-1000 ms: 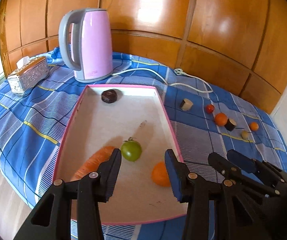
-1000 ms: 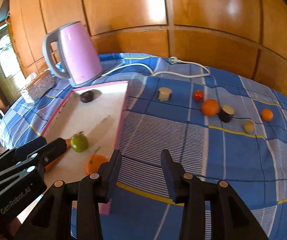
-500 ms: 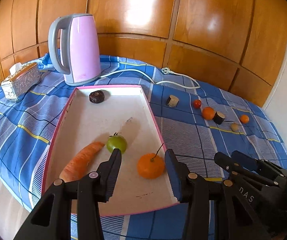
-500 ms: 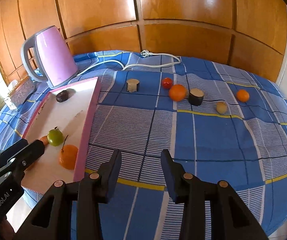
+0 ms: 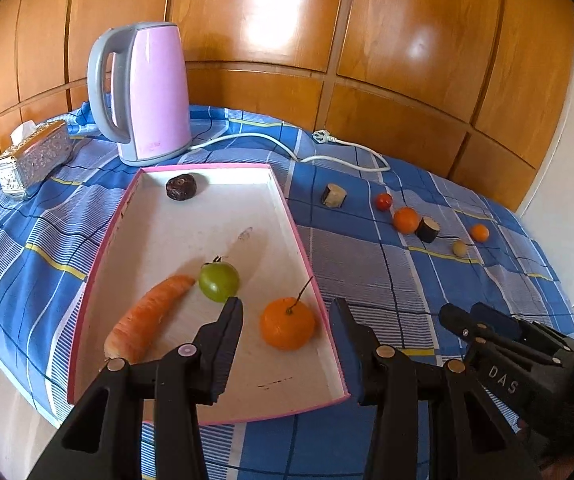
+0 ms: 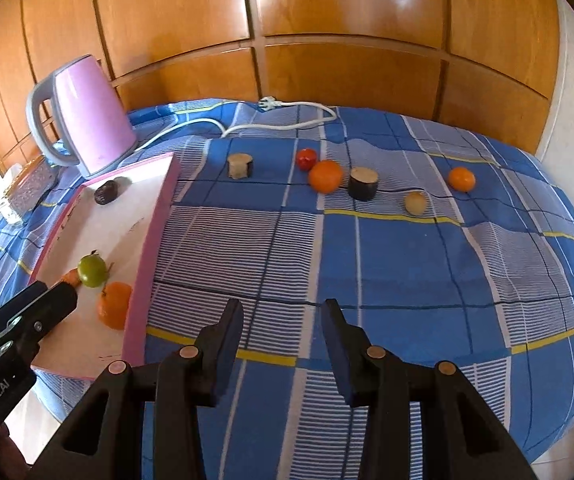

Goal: Organize fruits
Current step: 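Withdraw both grippers from the tray toward the remaining produce, then move the right gripper to the large orange on the bedspread and close on it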

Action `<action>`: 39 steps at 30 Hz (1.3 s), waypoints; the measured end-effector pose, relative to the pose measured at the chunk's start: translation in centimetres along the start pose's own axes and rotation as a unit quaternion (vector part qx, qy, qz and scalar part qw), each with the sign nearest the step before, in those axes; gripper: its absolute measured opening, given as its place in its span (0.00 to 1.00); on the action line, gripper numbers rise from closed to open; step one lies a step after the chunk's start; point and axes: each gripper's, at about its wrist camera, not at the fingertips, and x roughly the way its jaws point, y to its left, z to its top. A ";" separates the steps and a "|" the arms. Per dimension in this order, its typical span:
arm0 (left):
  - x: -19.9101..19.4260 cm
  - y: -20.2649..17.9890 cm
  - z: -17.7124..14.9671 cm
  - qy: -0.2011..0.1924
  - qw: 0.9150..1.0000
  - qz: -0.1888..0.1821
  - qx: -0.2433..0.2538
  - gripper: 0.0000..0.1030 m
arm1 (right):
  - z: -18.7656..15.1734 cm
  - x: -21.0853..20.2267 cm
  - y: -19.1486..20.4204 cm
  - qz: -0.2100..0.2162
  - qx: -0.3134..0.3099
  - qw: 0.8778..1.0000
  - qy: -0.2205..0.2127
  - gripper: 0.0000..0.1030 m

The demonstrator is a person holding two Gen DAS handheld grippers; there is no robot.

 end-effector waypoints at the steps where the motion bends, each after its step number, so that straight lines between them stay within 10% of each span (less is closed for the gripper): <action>1: 0.0 0.0 0.0 0.000 1.000 0.001 -0.001 0.44 | 0.0 0.1 -0.2 -0.001 0.003 1.000 0.001 0.40; 39: 9.0 -7.5 6.3 0.058 0.997 0.000 0.044 0.44 | 3.7 4.9 -12.3 -0.056 0.090 0.994 0.013 0.40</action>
